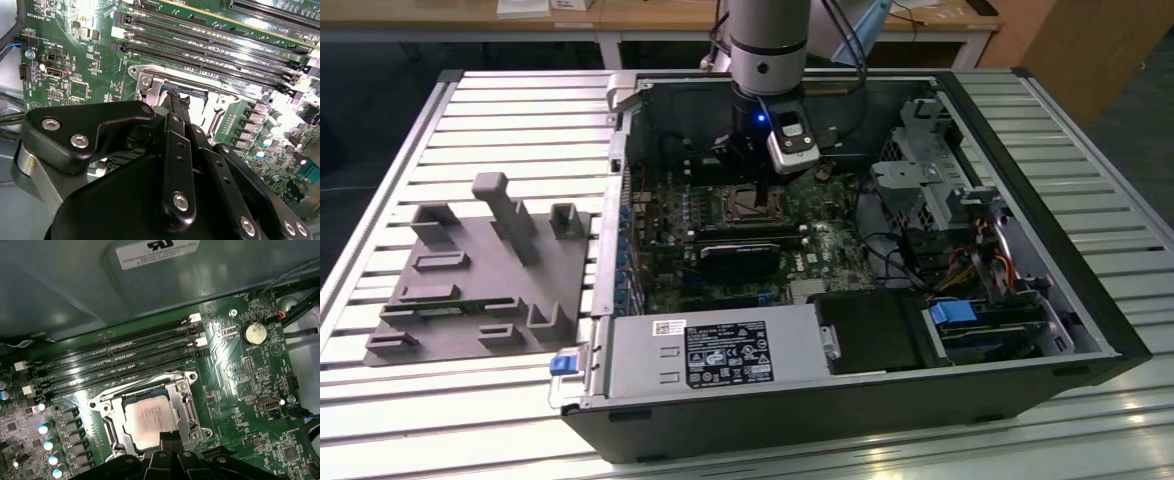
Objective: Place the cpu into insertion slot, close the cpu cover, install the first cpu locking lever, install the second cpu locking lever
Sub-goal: 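Install the first cpu locking lever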
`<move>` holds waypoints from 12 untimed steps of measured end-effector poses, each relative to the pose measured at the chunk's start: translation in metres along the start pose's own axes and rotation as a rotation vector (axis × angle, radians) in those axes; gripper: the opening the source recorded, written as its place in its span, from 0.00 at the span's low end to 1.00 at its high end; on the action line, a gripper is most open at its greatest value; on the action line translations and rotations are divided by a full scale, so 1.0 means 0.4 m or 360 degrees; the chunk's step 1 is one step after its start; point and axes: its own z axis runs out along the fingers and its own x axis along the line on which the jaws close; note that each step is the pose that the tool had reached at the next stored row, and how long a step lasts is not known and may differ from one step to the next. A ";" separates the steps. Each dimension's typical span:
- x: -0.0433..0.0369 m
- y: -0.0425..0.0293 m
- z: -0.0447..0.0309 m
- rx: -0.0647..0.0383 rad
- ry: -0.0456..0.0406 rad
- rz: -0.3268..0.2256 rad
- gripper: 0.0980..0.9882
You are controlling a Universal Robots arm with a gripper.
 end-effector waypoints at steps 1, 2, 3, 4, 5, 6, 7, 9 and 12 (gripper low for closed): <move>0.000 0.000 0.000 0.0000 0.0000 0.0000 0.00; 0.000 0.000 0.000 0.0000 0.0000 0.0000 0.00; 0.000 0.000 -0.002 0.0001 0.0000 0.0000 0.00; 0.000 0.000 -0.006 0.0000 0.0000 0.0000 0.00; -0.001 -0.001 -0.012 0.0000 0.0000 0.0000 0.00; -0.001 -0.001 -0.019 0.0000 0.0000 0.0000 0.00; -0.001 -0.001 -0.027 0.0000 0.0000 0.0000 0.00; -0.002 -0.001 -0.043 0.0000 0.0000 0.0000 0.00; -0.003 -0.002 -0.061 0.0000 0.0000 0.0000 0.00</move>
